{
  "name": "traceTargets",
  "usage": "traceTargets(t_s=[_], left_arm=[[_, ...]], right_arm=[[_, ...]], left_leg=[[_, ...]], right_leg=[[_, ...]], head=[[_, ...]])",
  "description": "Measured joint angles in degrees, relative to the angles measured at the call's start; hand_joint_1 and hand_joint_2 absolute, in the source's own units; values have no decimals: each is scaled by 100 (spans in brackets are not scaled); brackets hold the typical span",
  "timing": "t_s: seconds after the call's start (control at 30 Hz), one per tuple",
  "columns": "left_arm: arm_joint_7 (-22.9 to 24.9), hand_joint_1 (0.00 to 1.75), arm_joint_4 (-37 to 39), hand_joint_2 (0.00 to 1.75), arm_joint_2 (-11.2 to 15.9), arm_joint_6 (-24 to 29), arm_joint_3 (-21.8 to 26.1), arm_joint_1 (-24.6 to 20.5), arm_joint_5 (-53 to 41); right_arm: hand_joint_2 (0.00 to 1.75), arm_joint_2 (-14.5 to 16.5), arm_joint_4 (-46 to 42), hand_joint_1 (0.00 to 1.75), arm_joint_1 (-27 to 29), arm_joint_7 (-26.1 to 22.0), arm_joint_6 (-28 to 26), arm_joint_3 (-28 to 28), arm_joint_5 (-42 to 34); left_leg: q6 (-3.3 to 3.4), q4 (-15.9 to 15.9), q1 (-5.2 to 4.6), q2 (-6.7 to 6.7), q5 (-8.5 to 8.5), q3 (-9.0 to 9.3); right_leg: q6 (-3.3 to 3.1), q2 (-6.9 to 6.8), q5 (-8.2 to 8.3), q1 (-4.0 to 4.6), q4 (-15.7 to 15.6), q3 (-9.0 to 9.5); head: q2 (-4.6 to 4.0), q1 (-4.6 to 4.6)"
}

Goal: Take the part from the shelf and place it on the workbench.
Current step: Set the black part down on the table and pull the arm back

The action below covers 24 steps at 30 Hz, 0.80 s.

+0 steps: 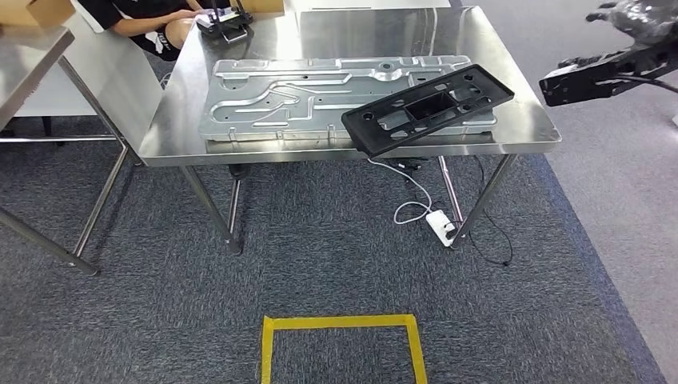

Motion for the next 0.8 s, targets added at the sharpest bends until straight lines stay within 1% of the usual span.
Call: traceTargets(t_s=[0.03, 0.07, 0.1, 0.13, 0.17, 0.2, 0.23, 0.27, 0.3, 0.33, 0.37, 0.4, 0.43, 0.47, 0.5, 0.53, 0.57, 0.6, 0.63, 0.67, 0.7, 0.73, 0.77, 0.8], left_arm=[[2, 0, 0, 0, -1, -3, 0, 5, 2], [7, 0, 0, 0, -3, -6, 0, 13, 3], [10, 0, 0, 0, -5, -10, -1, 21, 4], [14, 0, 0, 0, -7, -14, -1, 21, 5], [16, 0, 0, 0, -7, -18, -1, 18, 7], [16, 0, 0, 0, -6, -23, -1, 11, 9], [17, 0, 0, 0, -6, -29, 0, 4, 11], [17, 0, 0, 0, -6, -35, 0, -2, 13], [18, 0, 0, 0, -7, -42, 0, -5, 17], [19, 0, 0, 0, -7, -48, 0, -8, 21], [19, 0, 0, 0, -3, -53, 0, -12, 25], [18, 0, 0, 0, 1, -57, 0, -16, 31], [18, 0, 0, 0, 4, -58, 0, -21, 38], [17, 0, 0, 0, 7, -58, 0, -24, 48], [17, 0, 0, 0, 7, -57, 0, -24, 57], [17, 0, 0, 0, 6, -57, 0, -21, 64], [17, 0, 0, 0, 5, -56, 0, -19, 71], [18, 0, 0, 0, 4, -56, 0, -15, 74], [19, 0, 0, 0, 2, -56, 0, -14, 78], [19, 0, 0, 0, -1, -56, 0, -14, 80], [19, 0, 0, 0, -3, -56, 0, -13, 82], [19, 0, 0, 0, -6, -57, 0, -12, 84], [20, 0, 0, 0, -9, -58, 0, -12, 86], [22, 0, 0, 0, -12, -60, 0, -13, 89]], right_arm=[[0, 6, 2, 0, -9, 1, 7, 4, -1], [0, 19, 3, 0, -20, 1, 13, 9, -1], [0, 38, 4, 0, -33, 1, 19, 13, -1], [0, 56, 4, 0, -50, 1, 22, 16, -2], [0, 71, 4, 0, -63, 1, 22, 17, -4], [0, 79, 4, 0, -71, 1, 24, 19, -6], [0, 80, 4, 0, -75, 1, 27, 21, -10], [0, 80, 4, 0, -76, 1, 30, 22, -15], [0, 80, 4, 0, -78, 1, 32, 23, -22], [0, 80, 4, 0, -83, 1, 33, 23, -36], [0, 80, 4, 0, -90, 1, 32, 22, -52], [0, 75, 5, 0, -101, 2, 30, 22, -69], [0, 71, 7, 0, -113, 5, 26, 22, -86], [0, 68, 9, 0, -123, 8, 22, 24, -99], [0, 65, 10, 0, -128, 11, 17, 26, -112], [0, 66, 13, 0, -130, 14, 13, 30, -124], [0, 64, 18, 0, -133, 14, 9, 33, -139], [0, 57, 25, 0, -141, 14, 6, 35, -151], [0, 49, 33, 0, -151, 14, 4, 37, -162], [0, 39, 39, 0, -158, 14, 2, 38, -174], [0, 31, 43, 0, -161, 14, 1, 38, -178], [0, 26, 46, 0, -161, 14, 0, 38, -183], [0, 22, 49, 0, -160, 14, 0, 38, -185], [0, 21, 52, 0, -161, 14, 0, 38, -185]], left_leg=[[-34, 13, 8, -7, 1, -28], [-65, 72, 16, -12, -87, -78], [-95, 224, 25, -16, -286, -150], [-120, 491, 36, -16, -579, -238], [-140, 843, 38, -15, -887, -334], [-154, 1216, 40, -15, -1119, -404], [-158, 1517, 40, -15, -1220, -425], [-149, 1668, 39, -15, -1179, -367], [-126, 1628, 35, -16, -1040, -216], [-84, 1390, 25, -16, -887, 37], [-24, 1001, 6, -17, -829, 374], [28, 530, -13, -15, -868, 724], [68, 157, -35, -14, -943, 979], [96, -98, -55, -13, -1015, 1129], [110, -225, -67, -13, -1013, 1163], [129, -255, -70, -10, -941, 1116], [160, -308, -62, 2, -850, 1082], [198, -354, -45, 20, -745, 1024], [228, -390, -28, 38, -645, 954], [254, -401, -19, 51, -561, 880], [267, -398, -17, 57, -492, 789], [264, -386, -18, 61, -431, 700], [256, -362, -16, 64, -373, 609], [242, -326, -10, 68, -323, 512]], right_leg=[[-43, -11, 47, -6, -15, -42], [-98, -21, 111, -12, -24, -97], [-146, -27, 181, -21, -39, -163], [-180, -26, 254, -21, -45, -239], [-201, -18, 324, -14, -46, -327], [-206, -11, 397, -5, -42, -423], [-205, -5, 470, 6, -38, -520], [-202, -1, 543, 18, -34, -614], [-198, 2, 612, 34, -31, -702], [-193, 4, 679, 48, -29, -778], [-185, 2, 739, 61, -28, -836], [-170, -5, 794, 73, -28, -876], [-147, -18, 850, 75, -41, -893], [-117, -35, 905, 70, -65, -894], [-82, -50, 970, 64, -102, -889], [-45, -58, 1045, 67, -159, -886], [-18, -49, 1037, 60, -178, -914], [2, -36, 903, 58, -109, -969], [20, -23, 657, 52, 75, -1049], [35, -13, 324, 33, 392, -1139], [58, -13, 42, 26, 785, -1218], [83, -13, -99, 19, 1150, -1263], [106, -14, -92, 14, 1403, -1251], [126, -15, 32, 7, 1479, -1153]], head=[[0, 5], [0, 5], [0, 6], [0, 5], [0, 4], [0, 5], [0, 5], [0, 5], [0, 4], [0, 4], [0, 4], [0, 5], [0, 5], [0, 5], [0, 5], [0, 4], [0, 4], [0, 4], [0, 5], [0, 5], [0, 5], [0, 5], [0, 4], [0, 4]])
